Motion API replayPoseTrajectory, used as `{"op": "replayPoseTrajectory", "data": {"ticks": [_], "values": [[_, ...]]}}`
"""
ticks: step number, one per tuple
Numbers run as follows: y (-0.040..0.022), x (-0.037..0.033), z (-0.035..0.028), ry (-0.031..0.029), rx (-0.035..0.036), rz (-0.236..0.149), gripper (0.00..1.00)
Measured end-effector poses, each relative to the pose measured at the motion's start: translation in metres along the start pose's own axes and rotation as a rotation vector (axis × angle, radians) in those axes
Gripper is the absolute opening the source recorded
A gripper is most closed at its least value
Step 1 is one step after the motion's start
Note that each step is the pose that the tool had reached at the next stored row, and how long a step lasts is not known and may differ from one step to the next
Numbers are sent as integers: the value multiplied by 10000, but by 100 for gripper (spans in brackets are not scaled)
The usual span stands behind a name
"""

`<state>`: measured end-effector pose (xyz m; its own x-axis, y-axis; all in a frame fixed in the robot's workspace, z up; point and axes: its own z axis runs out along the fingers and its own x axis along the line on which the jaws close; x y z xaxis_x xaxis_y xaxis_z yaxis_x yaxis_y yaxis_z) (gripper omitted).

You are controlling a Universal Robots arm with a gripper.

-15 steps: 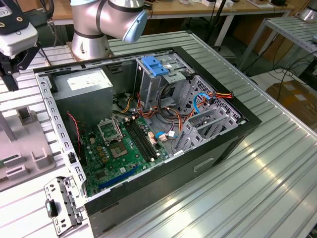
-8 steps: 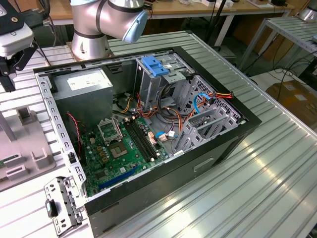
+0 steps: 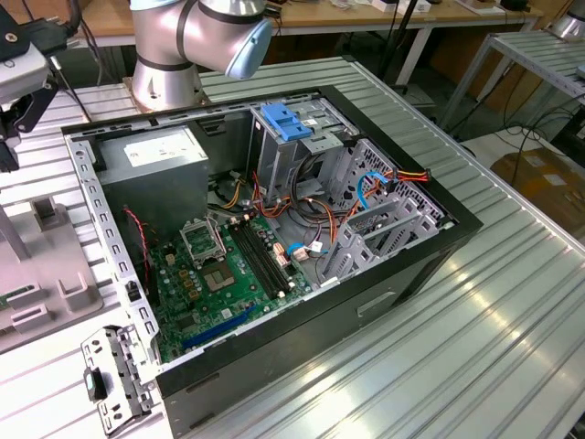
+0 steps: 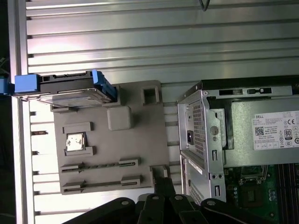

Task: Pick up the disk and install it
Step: 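Reach for the disk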

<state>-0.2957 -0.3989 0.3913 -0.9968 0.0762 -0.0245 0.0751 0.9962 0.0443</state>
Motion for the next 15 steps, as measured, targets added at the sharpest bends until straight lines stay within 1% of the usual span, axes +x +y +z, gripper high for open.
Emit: {"op": "replayPoseTrajectory", "data": {"ticks": [15], "values": [[-8,103,4,0,-1,0,11]]}}
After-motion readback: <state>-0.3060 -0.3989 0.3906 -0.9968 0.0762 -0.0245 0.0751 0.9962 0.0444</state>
